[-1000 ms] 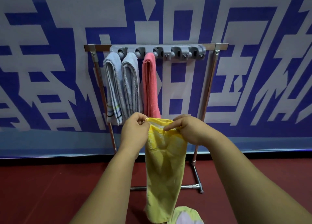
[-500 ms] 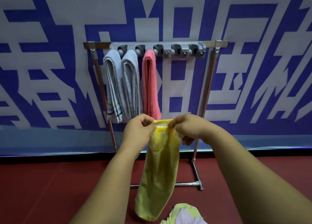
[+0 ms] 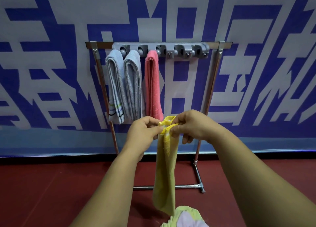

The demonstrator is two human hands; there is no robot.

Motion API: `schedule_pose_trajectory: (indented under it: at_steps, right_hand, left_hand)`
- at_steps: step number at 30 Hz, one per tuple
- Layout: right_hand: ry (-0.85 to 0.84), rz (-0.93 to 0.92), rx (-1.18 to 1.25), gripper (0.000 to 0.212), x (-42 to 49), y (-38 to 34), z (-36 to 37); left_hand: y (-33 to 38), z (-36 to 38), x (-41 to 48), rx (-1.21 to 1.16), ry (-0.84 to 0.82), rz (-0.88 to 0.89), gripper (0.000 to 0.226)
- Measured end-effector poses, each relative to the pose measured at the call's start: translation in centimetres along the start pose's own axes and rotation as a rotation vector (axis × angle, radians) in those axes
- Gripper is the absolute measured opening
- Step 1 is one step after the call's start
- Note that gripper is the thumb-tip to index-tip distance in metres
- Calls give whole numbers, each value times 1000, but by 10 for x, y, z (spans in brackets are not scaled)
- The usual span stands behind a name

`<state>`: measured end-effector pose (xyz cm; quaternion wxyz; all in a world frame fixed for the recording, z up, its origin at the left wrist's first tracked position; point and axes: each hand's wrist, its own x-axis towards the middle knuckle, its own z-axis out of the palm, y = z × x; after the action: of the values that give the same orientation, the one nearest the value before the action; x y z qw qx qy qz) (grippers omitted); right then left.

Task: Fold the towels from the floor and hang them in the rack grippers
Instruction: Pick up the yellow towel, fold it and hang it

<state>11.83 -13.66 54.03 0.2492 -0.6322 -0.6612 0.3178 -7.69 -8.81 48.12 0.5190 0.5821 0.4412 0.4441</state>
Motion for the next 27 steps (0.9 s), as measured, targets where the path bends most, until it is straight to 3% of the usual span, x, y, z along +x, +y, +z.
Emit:
schedule_pose_trajectory:
  at_steps: [6,12,27]
  right_hand:
    - [122,-68,-133,15,3,1,4]
    - [93,-102,-275,16,5,6,-2]
    - [247,-142,-234,13,10,16,12]
  left_hand:
    - [0,6,-3,-122,-2,-39,7]
    - [-1,1,-4,-150,13,-59,7]
    - [5,-1,-7,-135,-164,-53,15]
